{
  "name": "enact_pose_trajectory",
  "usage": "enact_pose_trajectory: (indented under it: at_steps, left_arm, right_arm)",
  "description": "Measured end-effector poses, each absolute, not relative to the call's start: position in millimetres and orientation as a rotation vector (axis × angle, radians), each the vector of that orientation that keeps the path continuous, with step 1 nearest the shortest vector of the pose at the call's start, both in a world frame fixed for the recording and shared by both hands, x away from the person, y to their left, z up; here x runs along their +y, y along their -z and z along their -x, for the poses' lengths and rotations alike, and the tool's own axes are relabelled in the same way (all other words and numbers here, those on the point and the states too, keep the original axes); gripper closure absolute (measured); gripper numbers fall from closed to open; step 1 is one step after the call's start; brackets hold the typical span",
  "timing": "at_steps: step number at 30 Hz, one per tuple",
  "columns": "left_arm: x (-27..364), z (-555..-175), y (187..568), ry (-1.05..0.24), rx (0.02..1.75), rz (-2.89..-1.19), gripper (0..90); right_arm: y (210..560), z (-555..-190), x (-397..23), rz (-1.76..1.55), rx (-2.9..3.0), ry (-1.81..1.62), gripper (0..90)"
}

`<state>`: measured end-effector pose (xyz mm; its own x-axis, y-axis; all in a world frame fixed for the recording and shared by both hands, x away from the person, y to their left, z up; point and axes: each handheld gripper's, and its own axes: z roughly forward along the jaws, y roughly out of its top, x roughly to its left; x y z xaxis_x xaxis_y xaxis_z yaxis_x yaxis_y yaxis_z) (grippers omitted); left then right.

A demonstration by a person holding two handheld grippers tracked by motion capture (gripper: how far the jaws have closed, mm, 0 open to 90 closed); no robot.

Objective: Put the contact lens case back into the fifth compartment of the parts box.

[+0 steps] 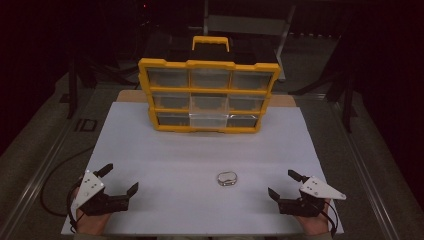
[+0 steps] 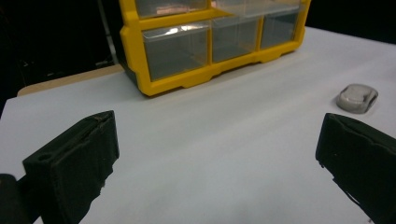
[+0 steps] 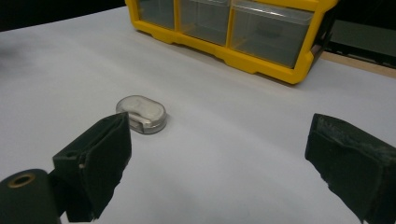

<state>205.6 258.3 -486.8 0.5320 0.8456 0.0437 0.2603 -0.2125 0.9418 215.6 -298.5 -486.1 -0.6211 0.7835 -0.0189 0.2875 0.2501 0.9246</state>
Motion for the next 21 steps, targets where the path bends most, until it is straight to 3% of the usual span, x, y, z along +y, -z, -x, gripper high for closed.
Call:
enact_pose_trajectory:
  at_steps: [21]
  left_arm:
    - [259.7, -206.0, 490.7, -0.719, 0.973, -1.749, 0.1]
  right_arm:
    - [476.9, -223.6, -295.6, -0.997, 2.116, -1.329, 7.3]
